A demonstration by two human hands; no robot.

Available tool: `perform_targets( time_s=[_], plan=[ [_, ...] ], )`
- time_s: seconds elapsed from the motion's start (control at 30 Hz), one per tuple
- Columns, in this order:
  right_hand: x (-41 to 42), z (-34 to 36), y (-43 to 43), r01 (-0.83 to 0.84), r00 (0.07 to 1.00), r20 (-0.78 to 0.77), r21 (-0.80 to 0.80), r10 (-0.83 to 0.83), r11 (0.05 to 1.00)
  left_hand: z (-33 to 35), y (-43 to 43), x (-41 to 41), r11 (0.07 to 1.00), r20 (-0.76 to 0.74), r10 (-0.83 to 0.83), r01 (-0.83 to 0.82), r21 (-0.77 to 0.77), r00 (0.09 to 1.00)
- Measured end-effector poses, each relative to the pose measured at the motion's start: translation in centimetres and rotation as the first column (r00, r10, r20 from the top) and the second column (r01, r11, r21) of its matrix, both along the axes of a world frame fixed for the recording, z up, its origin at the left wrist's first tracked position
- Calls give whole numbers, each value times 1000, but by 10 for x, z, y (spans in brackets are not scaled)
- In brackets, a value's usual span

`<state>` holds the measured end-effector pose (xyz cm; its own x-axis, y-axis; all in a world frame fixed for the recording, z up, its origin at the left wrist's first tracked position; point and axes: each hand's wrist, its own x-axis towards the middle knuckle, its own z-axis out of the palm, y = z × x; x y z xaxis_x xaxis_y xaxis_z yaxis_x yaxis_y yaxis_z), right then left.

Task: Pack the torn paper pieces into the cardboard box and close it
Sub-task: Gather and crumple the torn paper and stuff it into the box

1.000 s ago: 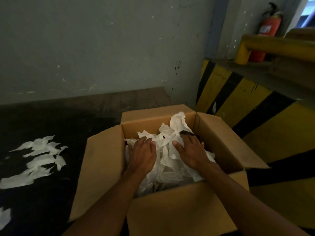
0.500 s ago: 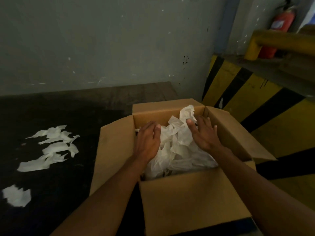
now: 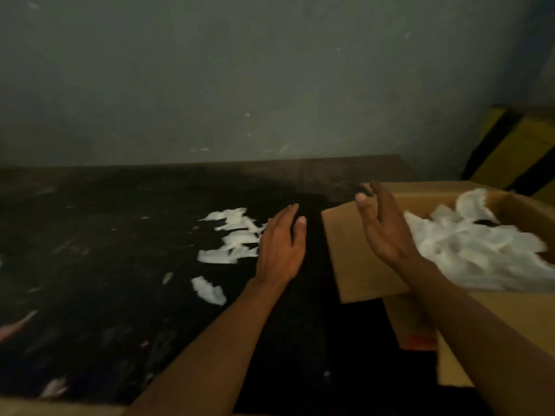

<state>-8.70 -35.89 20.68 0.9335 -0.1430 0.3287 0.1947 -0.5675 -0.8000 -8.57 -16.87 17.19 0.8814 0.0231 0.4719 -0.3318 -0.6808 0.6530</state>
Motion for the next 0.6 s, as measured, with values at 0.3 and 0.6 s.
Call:
perform_targets(
  time_s=[0.3, 0.6],
  plan=[
    [-16, -67, 160, -161, 970, -188, -40, 151, 986, -63, 187, -49, 972, -135, 235, -233, 35, 963],
    [54, -129, 197, -223, 926, -335, -109, 176, 969, -138, 210, -23, 967, -355, 244, -200, 157, 902]
  ],
)
